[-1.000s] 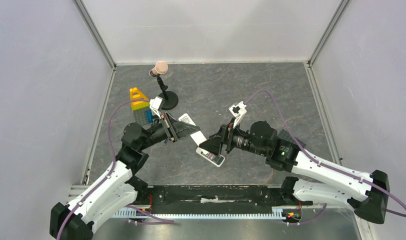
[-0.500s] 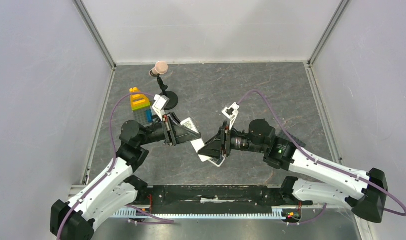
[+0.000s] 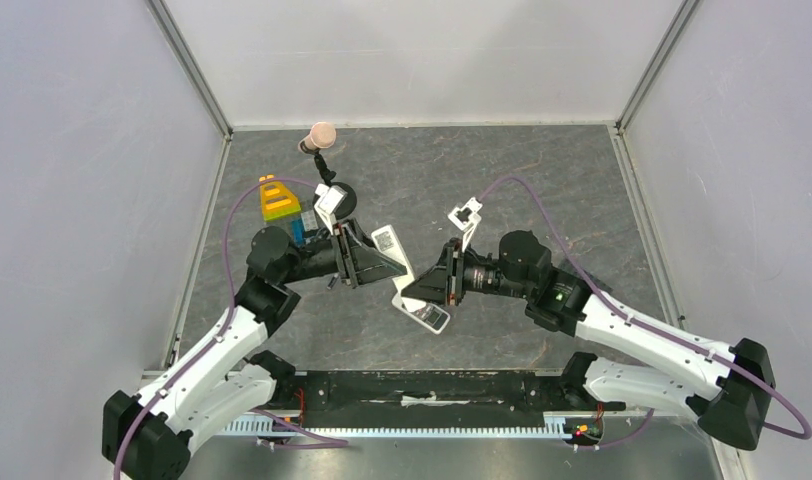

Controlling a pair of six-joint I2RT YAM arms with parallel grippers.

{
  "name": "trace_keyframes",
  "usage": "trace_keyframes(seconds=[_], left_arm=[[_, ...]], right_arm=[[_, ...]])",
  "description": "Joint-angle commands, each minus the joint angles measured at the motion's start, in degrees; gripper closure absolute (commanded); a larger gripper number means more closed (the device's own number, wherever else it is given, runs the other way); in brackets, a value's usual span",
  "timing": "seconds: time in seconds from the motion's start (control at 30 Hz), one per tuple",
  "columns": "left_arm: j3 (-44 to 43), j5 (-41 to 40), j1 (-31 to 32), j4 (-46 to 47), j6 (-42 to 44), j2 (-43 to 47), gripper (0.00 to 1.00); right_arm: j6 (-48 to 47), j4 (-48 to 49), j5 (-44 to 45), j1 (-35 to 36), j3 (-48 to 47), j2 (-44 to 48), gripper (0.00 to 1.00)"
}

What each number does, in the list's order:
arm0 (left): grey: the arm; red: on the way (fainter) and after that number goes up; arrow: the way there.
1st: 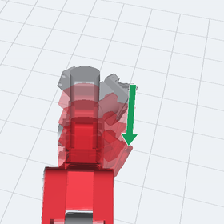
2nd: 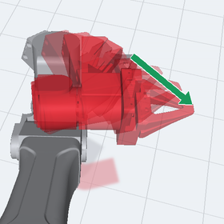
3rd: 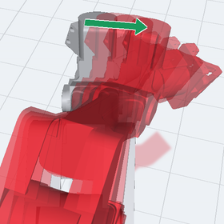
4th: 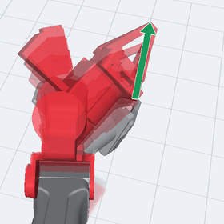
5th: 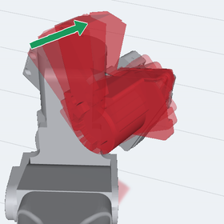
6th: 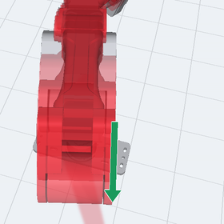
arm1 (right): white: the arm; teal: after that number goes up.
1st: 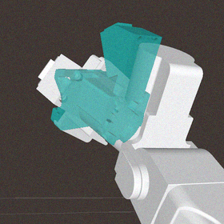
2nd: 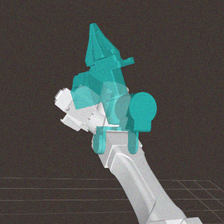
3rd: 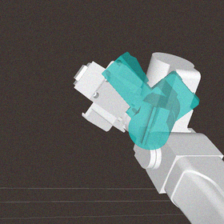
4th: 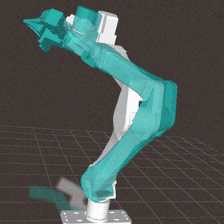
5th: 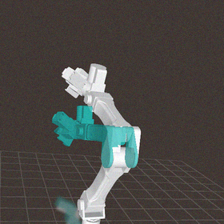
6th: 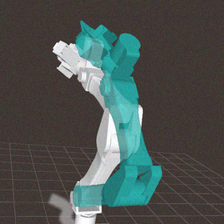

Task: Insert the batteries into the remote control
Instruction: Load the battery cover into the remote control, then turn over the remote control at the center of the board.

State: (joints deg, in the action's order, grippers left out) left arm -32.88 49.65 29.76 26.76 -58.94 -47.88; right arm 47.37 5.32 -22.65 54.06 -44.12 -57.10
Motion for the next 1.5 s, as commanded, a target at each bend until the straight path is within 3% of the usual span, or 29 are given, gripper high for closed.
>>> trace_keyframes(seconds=[0.0, 0.17, 0.27, 0.47, 0.6, 1.0, 1.23, 1.47], left_arm=[[-5.54, -4.00, 0.56, -16.05, 9.77, 0.54, 0.27], [-10.36, -21.25, 0.58, -37.34, 17.35, -0.26, 0.26], [-13.16, -33.27, 0.48, -48.21, 19.41, -1.93, 0.26], [-13.65, -35.43, 0.48, -52.17, 21.15, -4.23, 0.25], [-13.39, -36.25, 0.49, -52.86, 21.40, -4.58, 0.24], [-12.30, -35.95, 0.48, -53.41, 21.47, -6.00, 0.24], [-12.37, -35.60, 0.44, -52.79, 22.23, -8.18, 0.24], [-11.94, -34.51, 0.39, -51.55, 21.42, -9.41, 0.24]], right_arm=[[-0.41, -2.34, 9.25, -3.17, 1.04, 2.08, 0.97], [-4.85, -13.20, 19.57, -5.37, -0.65, 3.50, 0.99], [-10.14, -22.66, 32.80, -5.93, -3.37, 1.60, 0.99], [-19.22, -33.92, 60.23, -8.39, -7.09, -7.92, 0.99], [-24.70, -34.52, 70.24, -12.27, -9.05, -15.78, 0.99], [-35.87, -27.94, 83.51, -18.78, -11.87, -38.61, 0.99], [-39.12, -26.27, 83.56, -19.28, -14.93, -46.07, 1.00], [-40.01, -25.30, 80.08, -19.44, -15.21, -47.95, 0.86]])
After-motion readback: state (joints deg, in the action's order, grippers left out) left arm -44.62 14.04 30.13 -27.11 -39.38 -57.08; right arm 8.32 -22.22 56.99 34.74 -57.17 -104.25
